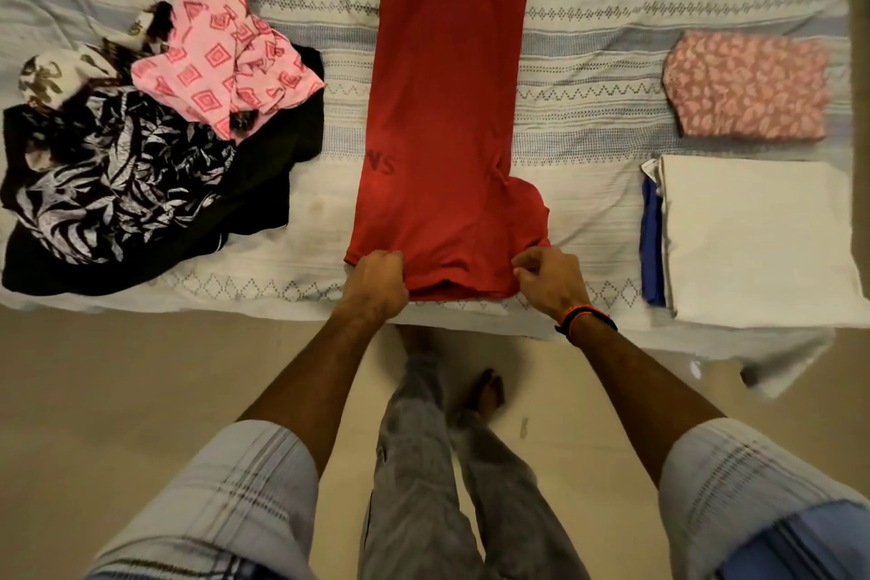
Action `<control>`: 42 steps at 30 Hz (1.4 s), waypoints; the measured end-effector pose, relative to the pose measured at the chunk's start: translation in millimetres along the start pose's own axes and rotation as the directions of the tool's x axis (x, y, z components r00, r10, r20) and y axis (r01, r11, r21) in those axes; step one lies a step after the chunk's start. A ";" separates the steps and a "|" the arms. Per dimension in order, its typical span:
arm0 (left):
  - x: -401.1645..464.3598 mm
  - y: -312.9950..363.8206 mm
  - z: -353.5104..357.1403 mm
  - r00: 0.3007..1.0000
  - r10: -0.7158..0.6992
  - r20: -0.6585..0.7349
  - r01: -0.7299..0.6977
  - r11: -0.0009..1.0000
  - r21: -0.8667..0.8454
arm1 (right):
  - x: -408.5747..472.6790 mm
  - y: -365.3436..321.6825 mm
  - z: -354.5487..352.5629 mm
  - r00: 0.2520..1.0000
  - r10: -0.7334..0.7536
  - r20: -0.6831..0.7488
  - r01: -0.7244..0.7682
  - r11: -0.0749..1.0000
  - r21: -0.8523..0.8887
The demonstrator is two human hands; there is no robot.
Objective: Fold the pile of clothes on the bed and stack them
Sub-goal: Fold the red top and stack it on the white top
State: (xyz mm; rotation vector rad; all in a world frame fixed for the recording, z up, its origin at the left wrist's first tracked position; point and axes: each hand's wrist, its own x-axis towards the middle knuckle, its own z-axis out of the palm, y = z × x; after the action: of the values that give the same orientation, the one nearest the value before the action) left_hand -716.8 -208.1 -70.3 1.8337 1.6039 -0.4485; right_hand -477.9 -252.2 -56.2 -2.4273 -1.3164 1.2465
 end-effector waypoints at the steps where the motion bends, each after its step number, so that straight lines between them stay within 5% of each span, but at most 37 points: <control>1: 4.2 5.9 -5.0 1.000 0.009 -0.006 -0.009 1.000 -0.024 | 2.9 -4.4 -5.2 1.000 -0.009 -0.012 0.009 1.000 0.008; 6: 21.7 36.0 -21.5 0.997 0.078 -0.009 -0.079 0.989 -0.127 | 17.6 -15.4 -23.4 0.997 0.001 -0.082 0.005 0.997 0.074; 12: 43.0 66.5 -20.0 0.989 0.147 0.000 -0.144 0.972 -0.186 | 33.3 0.1 -29.7 0.975 0.179 -0.134 -0.152 0.970 0.189; 22: 64.7 108.9 8.5 0.981 0.194 -0.011 -0.184 0.908 -0.376 | 64.5 22.7 -5.6 0.916 0.379 0.132 -0.400 0.840 0.367; 26: 64.3 123.0 13.5 0.995 0.099 0.002 -0.085 0.870 -0.486 | 68.8 27.9 -0.3 0.921 0.347 0.179 -0.389 0.770 0.506; 30: 66.1 132.7 17.8 0.999 0.013 0.032 0.011 0.753 -0.658 | 51.6 15.4 -5.9 0.999 0.041 -0.026 -0.024 0.885 0.464; 33: 68.0 141.0 13.8 0.991 -0.084 0.104 0.133 0.587 -0.798 | 41.8 10.7 -1.9 0.984 -0.173 0.051 0.129 0.870 0.477; 36: 75.3 138.4 16.3 0.981 -0.147 0.126 0.188 0.573 -0.798 | 43.5 14.1 5.1 0.964 -0.189 0.185 0.064 0.846 0.530; 42: 84.0 134.7 19.1 0.934 -0.321 0.160 0.301 0.460 -0.835 | 54.1 22.1 1.3 0.972 0.066 0.225 -0.225 0.525 0.821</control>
State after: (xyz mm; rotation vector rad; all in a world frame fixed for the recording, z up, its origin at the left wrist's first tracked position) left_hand -567.2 -163.4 -104.6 0.7691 1.7210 0.2324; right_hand -449.0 -226.2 -99.8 -1.7273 -0.3028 1.6389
